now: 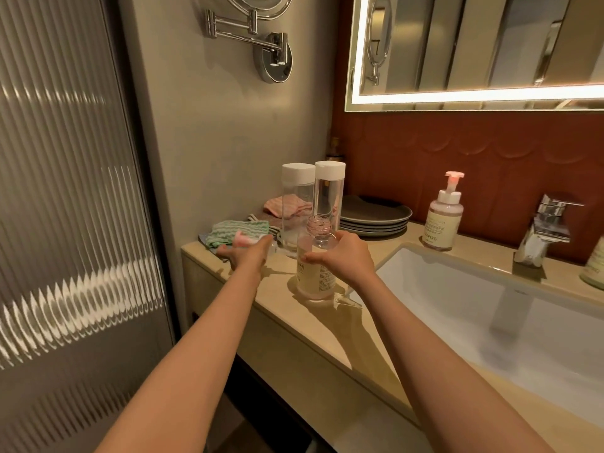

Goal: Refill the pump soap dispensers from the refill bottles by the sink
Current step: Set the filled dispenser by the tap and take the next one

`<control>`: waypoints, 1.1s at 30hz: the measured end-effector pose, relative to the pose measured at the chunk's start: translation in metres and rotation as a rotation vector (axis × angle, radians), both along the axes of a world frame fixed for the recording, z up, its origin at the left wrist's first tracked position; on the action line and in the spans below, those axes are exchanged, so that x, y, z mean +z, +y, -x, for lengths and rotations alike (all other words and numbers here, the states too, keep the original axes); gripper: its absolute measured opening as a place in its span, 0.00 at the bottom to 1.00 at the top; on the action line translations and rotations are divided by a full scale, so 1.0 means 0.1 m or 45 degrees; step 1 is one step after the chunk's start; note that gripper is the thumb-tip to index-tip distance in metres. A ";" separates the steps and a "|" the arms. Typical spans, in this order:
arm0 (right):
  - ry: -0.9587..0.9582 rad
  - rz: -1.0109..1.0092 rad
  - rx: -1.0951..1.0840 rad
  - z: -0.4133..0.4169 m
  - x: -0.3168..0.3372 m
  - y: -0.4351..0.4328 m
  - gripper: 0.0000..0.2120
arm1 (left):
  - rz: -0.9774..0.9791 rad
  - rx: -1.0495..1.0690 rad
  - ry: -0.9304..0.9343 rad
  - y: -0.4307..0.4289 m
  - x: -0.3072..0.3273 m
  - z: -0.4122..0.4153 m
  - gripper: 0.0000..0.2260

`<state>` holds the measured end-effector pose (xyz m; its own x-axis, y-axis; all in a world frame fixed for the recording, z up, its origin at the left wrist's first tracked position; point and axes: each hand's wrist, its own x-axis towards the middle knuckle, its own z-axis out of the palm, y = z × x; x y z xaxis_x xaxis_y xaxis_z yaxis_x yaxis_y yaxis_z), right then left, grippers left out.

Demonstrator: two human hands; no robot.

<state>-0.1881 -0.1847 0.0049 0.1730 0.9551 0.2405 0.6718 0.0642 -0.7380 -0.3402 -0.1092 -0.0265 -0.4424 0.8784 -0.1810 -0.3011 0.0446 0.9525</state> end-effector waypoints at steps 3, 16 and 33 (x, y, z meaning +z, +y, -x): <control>-0.024 0.012 0.008 0.00 0.00 0.02 0.33 | -0.065 -0.066 0.212 0.02 -0.15 -0.06 0.33; 0.119 0.162 0.149 -0.01 0.09 0.11 0.41 | 0.151 -0.206 0.984 0.00 -0.20 -0.09 0.37; 0.057 0.399 0.073 -0.51 0.35 0.44 0.34 | -0.186 -0.076 1.436 0.13 -0.01 0.07 0.19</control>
